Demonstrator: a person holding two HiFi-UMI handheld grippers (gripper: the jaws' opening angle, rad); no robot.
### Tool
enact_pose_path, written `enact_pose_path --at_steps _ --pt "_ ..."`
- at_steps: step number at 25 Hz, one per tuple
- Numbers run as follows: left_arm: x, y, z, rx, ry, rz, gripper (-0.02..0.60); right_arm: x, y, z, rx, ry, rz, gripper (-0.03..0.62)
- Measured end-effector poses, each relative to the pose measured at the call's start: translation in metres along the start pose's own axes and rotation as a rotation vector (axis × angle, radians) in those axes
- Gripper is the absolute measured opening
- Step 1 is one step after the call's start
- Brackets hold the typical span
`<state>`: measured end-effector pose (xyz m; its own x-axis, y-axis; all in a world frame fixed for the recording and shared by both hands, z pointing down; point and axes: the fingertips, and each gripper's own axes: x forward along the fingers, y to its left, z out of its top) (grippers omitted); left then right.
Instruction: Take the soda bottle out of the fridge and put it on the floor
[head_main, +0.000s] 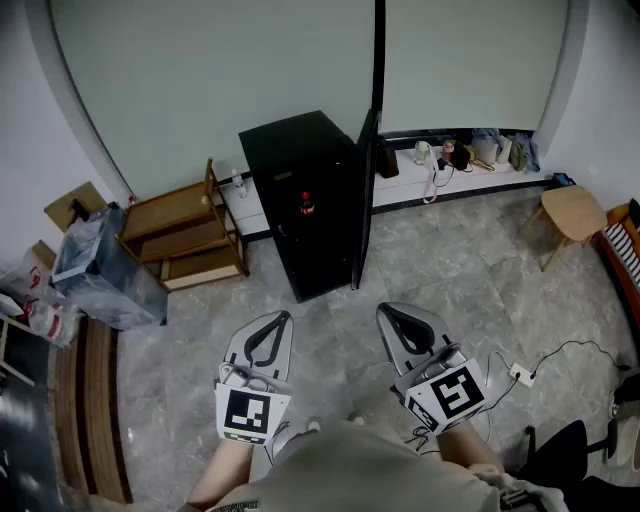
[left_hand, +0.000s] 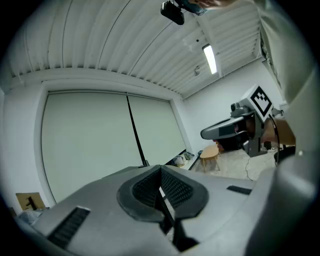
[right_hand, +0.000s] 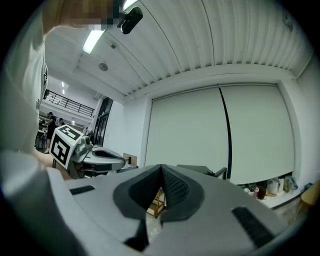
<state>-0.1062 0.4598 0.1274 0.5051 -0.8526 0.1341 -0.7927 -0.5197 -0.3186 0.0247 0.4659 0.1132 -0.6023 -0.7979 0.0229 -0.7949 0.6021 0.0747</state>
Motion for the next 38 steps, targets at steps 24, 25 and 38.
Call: enact_pose_path --at_steps 24,25,38 --pt "0.055 -0.048 -0.008 0.012 0.059 0.000 0.006 -0.008 -0.053 -0.042 0.028 0.084 0.095 -0.005" --pt "0.057 -0.048 -0.007 0.007 0.059 -0.007 0.006 -0.006 -0.054 -0.043 0.029 0.081 0.095 -0.005" --pt "0.112 -0.009 -0.034 -0.017 0.058 -0.029 0.006 0.063 -0.072 -0.075 0.029 0.134 0.122 -0.005"
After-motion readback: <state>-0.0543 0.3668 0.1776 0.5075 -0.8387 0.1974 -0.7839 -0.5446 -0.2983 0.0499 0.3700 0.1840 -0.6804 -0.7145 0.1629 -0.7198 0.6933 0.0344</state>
